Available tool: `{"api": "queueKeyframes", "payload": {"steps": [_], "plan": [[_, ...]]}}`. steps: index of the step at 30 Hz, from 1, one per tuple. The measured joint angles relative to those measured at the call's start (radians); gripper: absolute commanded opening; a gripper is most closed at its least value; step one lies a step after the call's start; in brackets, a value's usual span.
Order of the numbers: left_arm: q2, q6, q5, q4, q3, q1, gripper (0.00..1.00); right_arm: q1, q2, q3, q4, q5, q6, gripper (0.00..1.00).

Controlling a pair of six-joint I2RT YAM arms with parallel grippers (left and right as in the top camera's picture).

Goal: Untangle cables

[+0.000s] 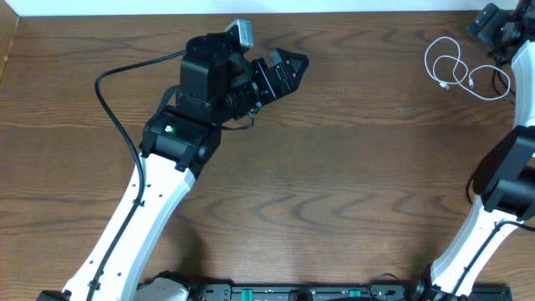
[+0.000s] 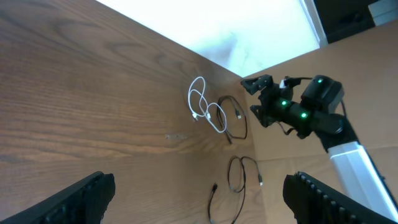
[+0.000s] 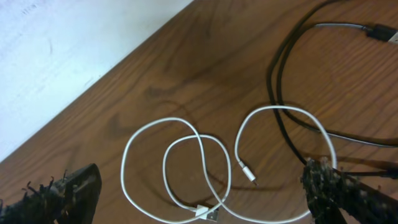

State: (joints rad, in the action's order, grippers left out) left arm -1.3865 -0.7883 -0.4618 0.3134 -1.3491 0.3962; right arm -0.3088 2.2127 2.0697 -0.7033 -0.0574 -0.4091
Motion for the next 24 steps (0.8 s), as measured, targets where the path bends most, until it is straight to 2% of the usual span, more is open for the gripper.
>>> {"api": "queueKeyframes", "payload": {"steps": [2,3,4,9,13,19,24], "plan": [[0.0,0.022,-0.003,-0.001,0.0,0.0,0.87,0.0,-0.019,0.0,-0.025,0.001,0.001,0.99],[0.0,0.048,-0.003,-0.003,0.0,0.0,0.9,0.0,-0.034,0.0,-0.044,0.008,0.01,0.99],[0.0,0.097,-0.003,-0.004,0.0,0.0,0.95,0.0,-0.051,0.0,-0.063,0.024,0.022,0.99],[0.0,0.385,0.076,0.075,-0.001,0.0,0.97,0.0,-0.209,0.0,-0.264,0.194,0.08,0.99],[0.0,0.513,0.185,0.166,0.0,0.0,0.97,0.003,-0.376,0.001,-0.478,0.352,0.098,0.99],[0.0,0.584,0.296,0.357,0.0,0.0,0.98,0.071,-0.57,0.005,-0.663,0.469,0.212,0.99],[0.0,0.597,0.323,0.458,0.0,0.0,0.98,0.189,-0.719,0.005,-0.756,0.459,0.319,0.99]]}}
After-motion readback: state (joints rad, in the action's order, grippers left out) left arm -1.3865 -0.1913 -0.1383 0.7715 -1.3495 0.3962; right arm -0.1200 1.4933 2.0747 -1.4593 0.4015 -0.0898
